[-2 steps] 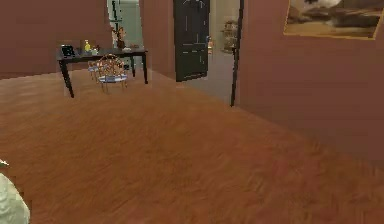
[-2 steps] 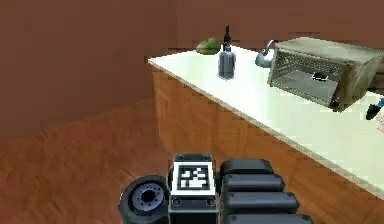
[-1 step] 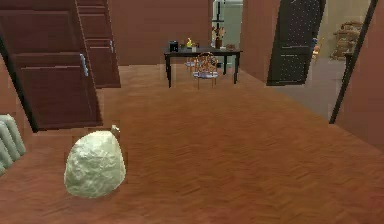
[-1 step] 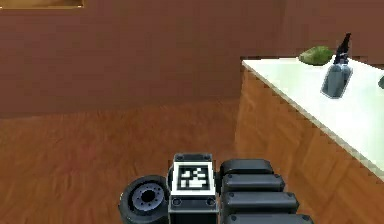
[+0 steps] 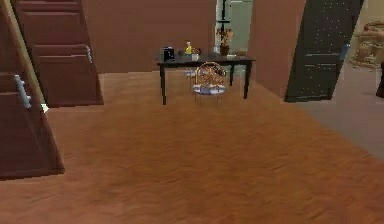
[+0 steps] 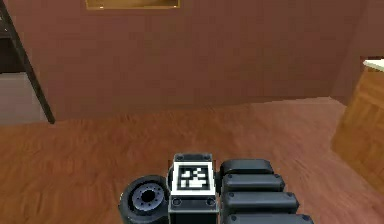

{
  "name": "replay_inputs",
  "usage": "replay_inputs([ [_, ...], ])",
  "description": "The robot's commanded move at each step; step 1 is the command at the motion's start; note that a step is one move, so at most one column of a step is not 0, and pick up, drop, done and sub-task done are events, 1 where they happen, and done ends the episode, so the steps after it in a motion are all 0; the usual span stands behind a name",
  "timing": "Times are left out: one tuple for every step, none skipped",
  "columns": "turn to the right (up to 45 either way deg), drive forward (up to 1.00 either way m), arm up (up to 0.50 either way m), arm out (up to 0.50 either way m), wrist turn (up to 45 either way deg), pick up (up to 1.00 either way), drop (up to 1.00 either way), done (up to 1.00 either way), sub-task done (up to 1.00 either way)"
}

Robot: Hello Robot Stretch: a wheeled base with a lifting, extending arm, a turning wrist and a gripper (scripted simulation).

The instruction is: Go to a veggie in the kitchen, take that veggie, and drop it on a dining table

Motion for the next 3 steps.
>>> replay_inputs([
  [-3.0, 0.0, 0.0, 0.0, 0.0, 0.0, 0.0, 0.0, 0.0],
  [0.0, 0.25, 0.0, 0.0, 0.0, 0.0, 0.0, 0.0, 0.0],
  [-6.0, 0.0, 0.0, 0.0, 0.0, 0.0, 0.0, 0.0, 0.0],
])
